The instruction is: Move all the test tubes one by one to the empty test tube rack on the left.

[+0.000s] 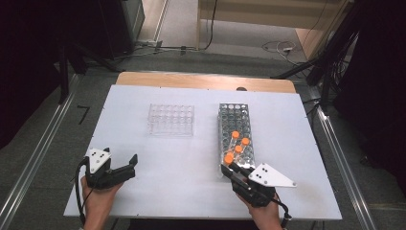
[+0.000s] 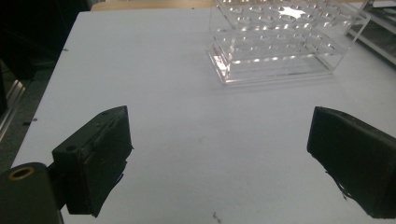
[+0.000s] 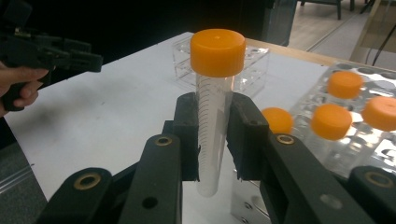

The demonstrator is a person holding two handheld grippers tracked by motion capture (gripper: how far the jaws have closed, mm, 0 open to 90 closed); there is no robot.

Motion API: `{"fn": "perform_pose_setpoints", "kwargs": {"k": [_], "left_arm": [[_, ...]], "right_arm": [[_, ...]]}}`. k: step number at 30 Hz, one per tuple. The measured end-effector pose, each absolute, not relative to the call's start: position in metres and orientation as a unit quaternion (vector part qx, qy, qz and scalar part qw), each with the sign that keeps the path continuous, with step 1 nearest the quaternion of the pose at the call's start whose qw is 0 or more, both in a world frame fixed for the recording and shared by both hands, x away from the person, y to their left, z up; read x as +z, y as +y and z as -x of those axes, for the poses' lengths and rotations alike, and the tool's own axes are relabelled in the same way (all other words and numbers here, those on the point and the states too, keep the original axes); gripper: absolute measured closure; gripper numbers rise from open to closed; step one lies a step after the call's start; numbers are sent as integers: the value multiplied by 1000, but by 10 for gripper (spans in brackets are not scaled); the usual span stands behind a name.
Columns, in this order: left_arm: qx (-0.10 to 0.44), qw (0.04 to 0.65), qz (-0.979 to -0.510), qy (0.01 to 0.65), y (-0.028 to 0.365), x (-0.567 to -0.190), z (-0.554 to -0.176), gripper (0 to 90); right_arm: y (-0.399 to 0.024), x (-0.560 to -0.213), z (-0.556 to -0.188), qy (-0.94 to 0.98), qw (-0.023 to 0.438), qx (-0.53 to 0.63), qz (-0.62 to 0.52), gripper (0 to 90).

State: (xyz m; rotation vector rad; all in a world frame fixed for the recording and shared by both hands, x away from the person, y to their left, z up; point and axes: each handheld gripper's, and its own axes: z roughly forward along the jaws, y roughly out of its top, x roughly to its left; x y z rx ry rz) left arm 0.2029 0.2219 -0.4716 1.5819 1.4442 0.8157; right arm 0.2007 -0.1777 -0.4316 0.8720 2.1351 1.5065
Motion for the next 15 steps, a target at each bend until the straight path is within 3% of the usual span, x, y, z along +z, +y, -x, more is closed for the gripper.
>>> {"fn": "perform_pose_setpoints", "kwargs": {"k": [15], "left_arm": [[297,440,-651,542,197,-455,-214,70]], "right_arm": [[-108,-455,-218,783,193,516,-287,724]]}}
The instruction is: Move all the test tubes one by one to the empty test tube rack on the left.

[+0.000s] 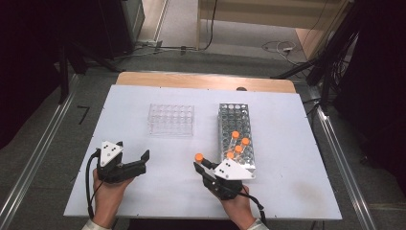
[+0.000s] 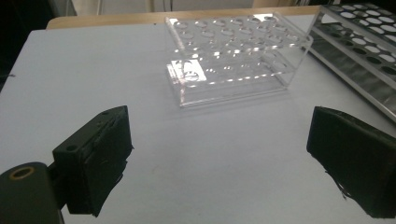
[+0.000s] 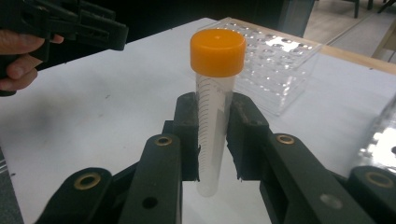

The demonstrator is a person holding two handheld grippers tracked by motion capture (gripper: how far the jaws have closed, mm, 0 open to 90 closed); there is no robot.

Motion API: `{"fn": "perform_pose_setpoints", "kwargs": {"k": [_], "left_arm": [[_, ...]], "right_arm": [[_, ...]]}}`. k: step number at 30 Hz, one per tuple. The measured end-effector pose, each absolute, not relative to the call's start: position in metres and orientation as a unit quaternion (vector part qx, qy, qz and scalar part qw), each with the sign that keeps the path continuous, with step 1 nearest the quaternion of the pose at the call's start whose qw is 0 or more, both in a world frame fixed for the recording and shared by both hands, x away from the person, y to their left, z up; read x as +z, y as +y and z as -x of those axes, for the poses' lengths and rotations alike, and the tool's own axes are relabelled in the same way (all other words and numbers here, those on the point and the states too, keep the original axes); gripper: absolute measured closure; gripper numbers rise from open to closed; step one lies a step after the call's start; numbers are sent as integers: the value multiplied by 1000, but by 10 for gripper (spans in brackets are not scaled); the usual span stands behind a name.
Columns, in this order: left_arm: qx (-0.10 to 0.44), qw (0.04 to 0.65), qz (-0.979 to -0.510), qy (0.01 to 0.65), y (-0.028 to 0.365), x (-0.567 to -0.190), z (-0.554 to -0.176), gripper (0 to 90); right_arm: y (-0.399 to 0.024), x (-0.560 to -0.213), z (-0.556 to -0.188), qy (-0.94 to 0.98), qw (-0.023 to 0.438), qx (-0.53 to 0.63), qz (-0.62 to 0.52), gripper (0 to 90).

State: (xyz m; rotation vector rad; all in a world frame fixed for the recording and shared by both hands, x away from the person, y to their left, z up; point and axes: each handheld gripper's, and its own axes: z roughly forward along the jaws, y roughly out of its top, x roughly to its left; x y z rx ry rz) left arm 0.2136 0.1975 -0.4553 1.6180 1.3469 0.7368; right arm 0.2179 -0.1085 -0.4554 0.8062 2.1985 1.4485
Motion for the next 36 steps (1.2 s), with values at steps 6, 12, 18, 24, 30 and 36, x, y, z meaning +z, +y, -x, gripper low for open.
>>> {"fn": "perform_pose_setpoints", "kwargs": {"k": [6,12,18,24,30,36], "left_arm": [[282,465,-664,513,183,-445,-212,122],[270,484,-675,487,172,-431,-211,125],[264,484,-695,462,159,-426,-214,198],[244,507,-701,438,149,-426,-220,316],[247,508,-710,420,138,-425,-222,403],[242,506,-717,414,134,-430,-226,512]], "right_arm": [[-85,-463,-227,790,186,510,-287,724],[-69,-468,-238,789,177,508,-296,724],[-56,-468,-246,789,172,508,-298,724],[-46,-470,-252,790,164,509,-301,724],[-41,-467,-253,790,160,512,-297,724],[-39,-463,-250,788,158,519,-290,724]]}}
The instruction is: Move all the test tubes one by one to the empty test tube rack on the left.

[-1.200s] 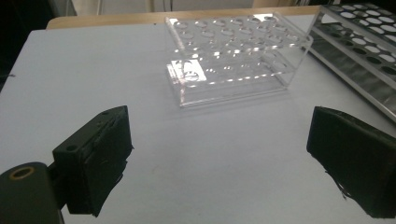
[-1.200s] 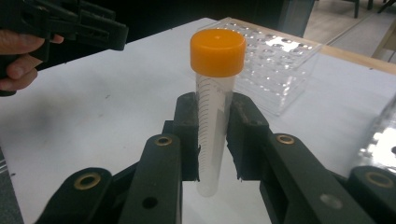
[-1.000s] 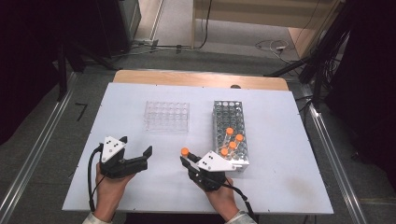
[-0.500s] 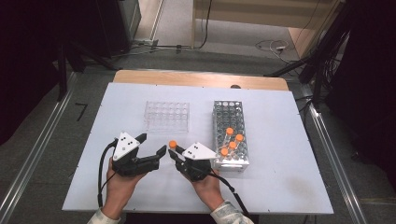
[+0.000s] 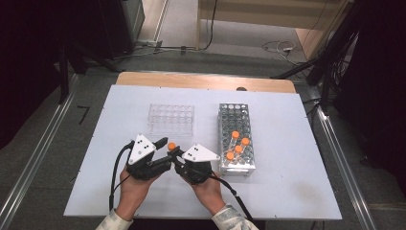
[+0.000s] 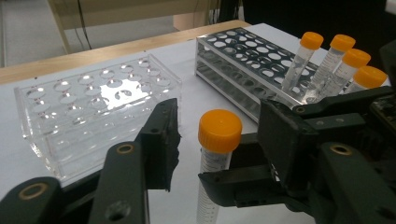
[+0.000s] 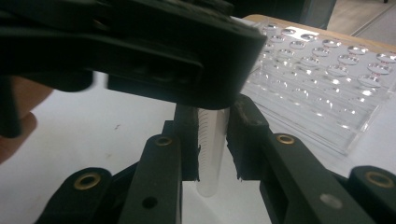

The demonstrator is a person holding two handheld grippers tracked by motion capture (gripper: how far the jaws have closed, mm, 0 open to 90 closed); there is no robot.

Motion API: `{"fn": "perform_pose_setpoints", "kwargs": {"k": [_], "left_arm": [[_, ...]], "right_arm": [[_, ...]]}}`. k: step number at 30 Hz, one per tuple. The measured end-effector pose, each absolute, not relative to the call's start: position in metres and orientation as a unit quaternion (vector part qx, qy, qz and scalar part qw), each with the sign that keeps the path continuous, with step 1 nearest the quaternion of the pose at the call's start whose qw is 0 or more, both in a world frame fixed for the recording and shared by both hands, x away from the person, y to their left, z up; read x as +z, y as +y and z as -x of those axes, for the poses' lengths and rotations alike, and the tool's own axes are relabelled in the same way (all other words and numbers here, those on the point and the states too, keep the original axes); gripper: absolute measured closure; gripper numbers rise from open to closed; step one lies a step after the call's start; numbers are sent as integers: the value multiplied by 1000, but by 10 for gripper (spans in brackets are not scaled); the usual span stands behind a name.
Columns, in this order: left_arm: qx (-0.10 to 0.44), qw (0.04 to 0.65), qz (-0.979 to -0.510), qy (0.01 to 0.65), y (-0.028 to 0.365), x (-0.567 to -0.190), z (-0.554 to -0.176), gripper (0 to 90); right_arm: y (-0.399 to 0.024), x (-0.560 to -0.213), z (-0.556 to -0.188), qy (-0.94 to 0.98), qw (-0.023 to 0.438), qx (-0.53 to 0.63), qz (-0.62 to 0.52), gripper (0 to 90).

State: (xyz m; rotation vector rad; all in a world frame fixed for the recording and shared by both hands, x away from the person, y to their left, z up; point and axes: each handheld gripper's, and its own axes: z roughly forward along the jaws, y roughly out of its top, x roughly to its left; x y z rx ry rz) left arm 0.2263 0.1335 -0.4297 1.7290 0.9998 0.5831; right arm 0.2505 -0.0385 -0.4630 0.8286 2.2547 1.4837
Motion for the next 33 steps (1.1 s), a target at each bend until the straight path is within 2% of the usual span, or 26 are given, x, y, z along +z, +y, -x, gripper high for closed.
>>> {"fn": "perform_pose_setpoints", "kwargs": {"k": [8,14,15,17,21,26,33], "left_arm": [[241,509,-715,415,134,-432,-227,688],[236,511,-715,414,135,-433,-229,700],[233,513,-714,415,135,-432,-229,701],[236,513,-714,415,137,-431,-230,701],[241,516,-705,423,143,-425,-236,701],[249,511,-698,435,150,-420,-244,701],[261,502,-687,457,160,-415,-260,701]], "right_arm": [[-38,-461,-249,788,158,521,-287,723],[-38,-461,-250,789,158,519,-288,714],[-38,-461,-250,789,159,518,-289,687],[-39,-461,-252,791,154,517,-290,501],[-40,-462,-253,796,152,503,-301,258],[-45,-464,-252,798,147,494,-312,186],[-51,-466,-249,798,138,497,-312,186]]}}
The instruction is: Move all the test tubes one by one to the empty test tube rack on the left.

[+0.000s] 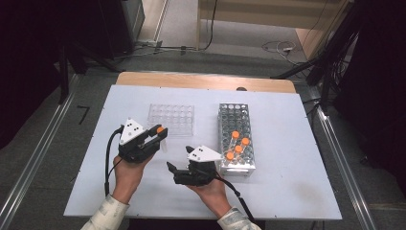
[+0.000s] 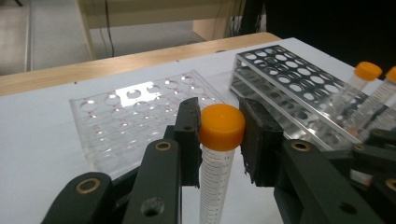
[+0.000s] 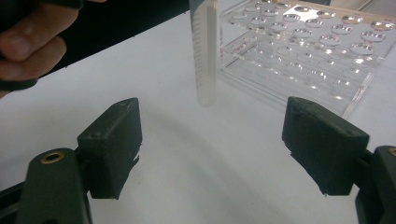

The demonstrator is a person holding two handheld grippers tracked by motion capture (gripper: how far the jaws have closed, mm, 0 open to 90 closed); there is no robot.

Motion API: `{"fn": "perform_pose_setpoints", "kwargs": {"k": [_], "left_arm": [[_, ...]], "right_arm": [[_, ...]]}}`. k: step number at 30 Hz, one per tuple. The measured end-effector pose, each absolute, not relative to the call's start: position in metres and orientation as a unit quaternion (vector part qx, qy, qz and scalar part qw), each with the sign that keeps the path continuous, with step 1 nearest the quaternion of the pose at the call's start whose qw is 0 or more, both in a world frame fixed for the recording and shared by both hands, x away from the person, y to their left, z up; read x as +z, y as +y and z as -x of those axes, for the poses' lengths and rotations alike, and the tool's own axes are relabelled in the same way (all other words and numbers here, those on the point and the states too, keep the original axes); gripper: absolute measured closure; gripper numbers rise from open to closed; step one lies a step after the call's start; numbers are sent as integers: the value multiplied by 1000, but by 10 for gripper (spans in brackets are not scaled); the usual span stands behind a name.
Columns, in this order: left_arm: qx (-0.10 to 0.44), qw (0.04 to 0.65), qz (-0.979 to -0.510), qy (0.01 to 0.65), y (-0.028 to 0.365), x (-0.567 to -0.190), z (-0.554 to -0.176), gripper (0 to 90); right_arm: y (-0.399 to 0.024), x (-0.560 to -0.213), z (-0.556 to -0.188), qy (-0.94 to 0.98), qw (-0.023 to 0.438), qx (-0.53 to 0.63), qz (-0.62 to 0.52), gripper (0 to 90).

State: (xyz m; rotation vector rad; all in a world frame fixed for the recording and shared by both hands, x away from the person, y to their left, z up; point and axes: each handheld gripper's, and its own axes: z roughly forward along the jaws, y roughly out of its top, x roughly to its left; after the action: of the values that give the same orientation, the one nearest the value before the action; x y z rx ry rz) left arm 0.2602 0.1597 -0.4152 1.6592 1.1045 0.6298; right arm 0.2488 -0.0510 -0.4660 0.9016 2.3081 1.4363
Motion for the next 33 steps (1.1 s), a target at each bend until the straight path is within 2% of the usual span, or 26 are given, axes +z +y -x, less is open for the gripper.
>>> {"fn": "perform_pose_setpoints", "kwargs": {"k": [33], "left_arm": [[317,477,-644,507,193,-386,-326,701]], "right_arm": [[-56,-469,-238,803,126,500,-299,195]]}}
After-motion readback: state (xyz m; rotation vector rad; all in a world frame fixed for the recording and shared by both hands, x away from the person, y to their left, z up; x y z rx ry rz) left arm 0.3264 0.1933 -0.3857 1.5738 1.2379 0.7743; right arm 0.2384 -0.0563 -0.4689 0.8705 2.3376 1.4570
